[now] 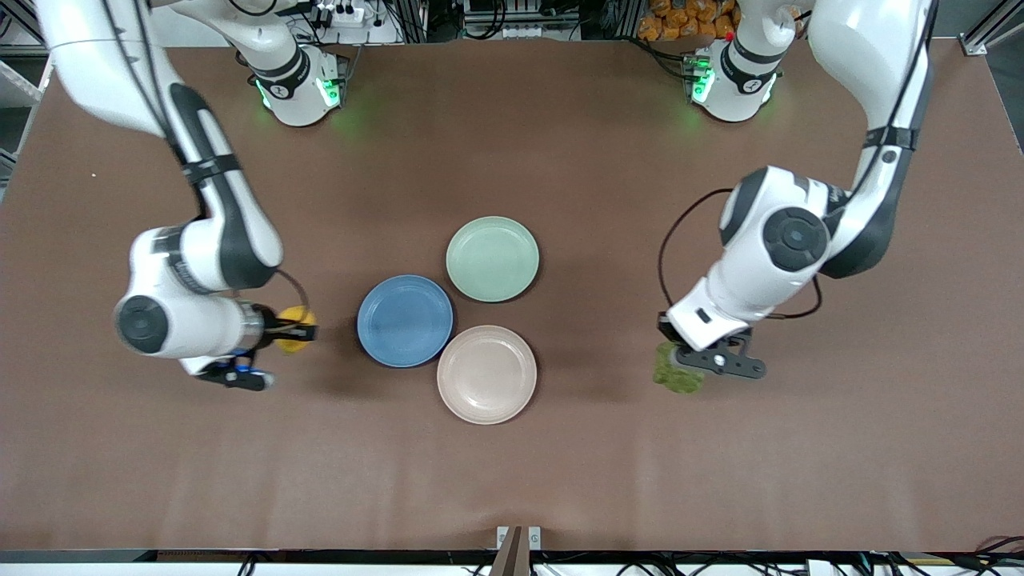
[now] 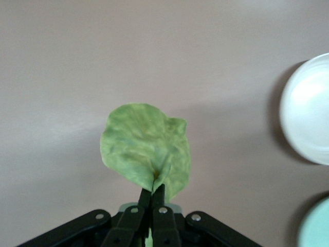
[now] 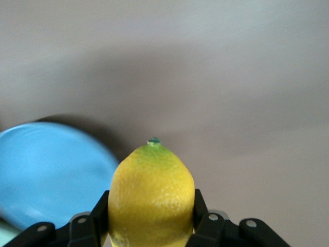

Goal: Place lemon and lettuce in plates
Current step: 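Carry the lemon to the blue plate while the left gripper carries lettuce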

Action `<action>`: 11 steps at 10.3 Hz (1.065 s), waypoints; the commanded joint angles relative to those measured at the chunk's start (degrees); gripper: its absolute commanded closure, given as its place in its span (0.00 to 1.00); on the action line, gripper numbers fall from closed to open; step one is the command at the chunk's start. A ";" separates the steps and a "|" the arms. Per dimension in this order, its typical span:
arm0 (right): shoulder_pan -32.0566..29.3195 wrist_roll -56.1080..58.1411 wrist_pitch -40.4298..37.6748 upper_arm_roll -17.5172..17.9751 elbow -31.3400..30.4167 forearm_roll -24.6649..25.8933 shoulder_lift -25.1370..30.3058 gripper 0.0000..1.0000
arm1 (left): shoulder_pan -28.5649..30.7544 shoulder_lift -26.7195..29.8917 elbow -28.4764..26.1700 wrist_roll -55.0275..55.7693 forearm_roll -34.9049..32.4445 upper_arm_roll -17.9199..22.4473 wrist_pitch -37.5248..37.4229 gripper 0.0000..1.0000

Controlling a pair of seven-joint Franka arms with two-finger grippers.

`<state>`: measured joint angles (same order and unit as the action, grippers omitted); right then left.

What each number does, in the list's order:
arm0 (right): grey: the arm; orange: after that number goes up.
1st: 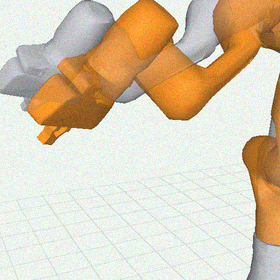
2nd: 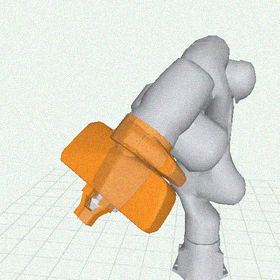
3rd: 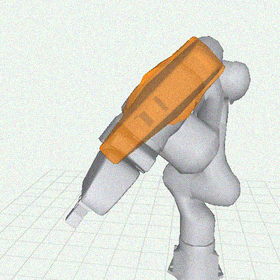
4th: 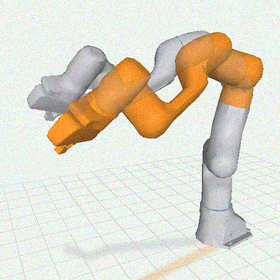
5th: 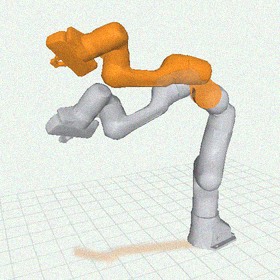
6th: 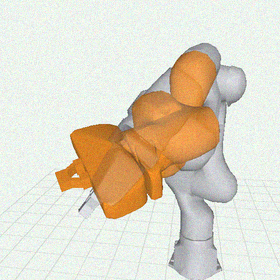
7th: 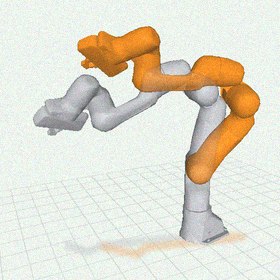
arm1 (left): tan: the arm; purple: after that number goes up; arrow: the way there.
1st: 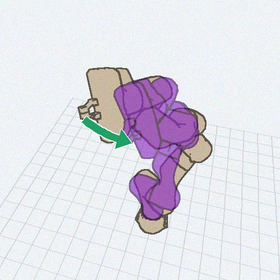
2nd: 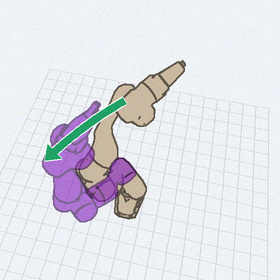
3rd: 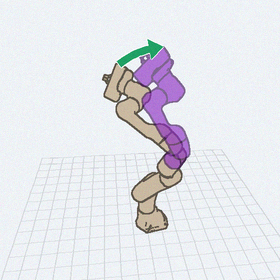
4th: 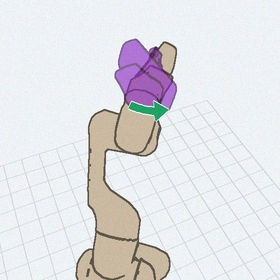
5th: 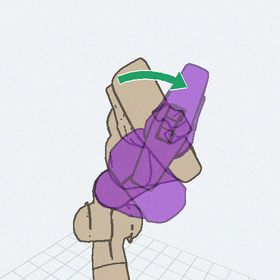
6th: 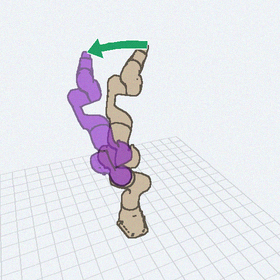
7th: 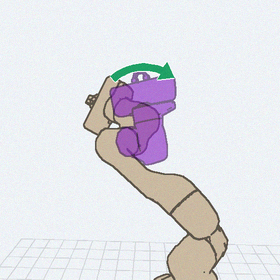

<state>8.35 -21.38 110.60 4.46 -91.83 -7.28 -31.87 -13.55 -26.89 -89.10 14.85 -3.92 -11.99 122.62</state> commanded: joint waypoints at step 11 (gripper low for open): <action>8.09 -8.25 7.70 -0.50 3.40 -8.98 -8.03 0.00 | -18.35 -22.23 10.26 41.67 4.53 0.13 32.33 1.00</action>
<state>16.70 -30.27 119.11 4.04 -91.11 -15.14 -39.79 -31.23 -47.15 -81.03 55.65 -0.54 -12.35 154.02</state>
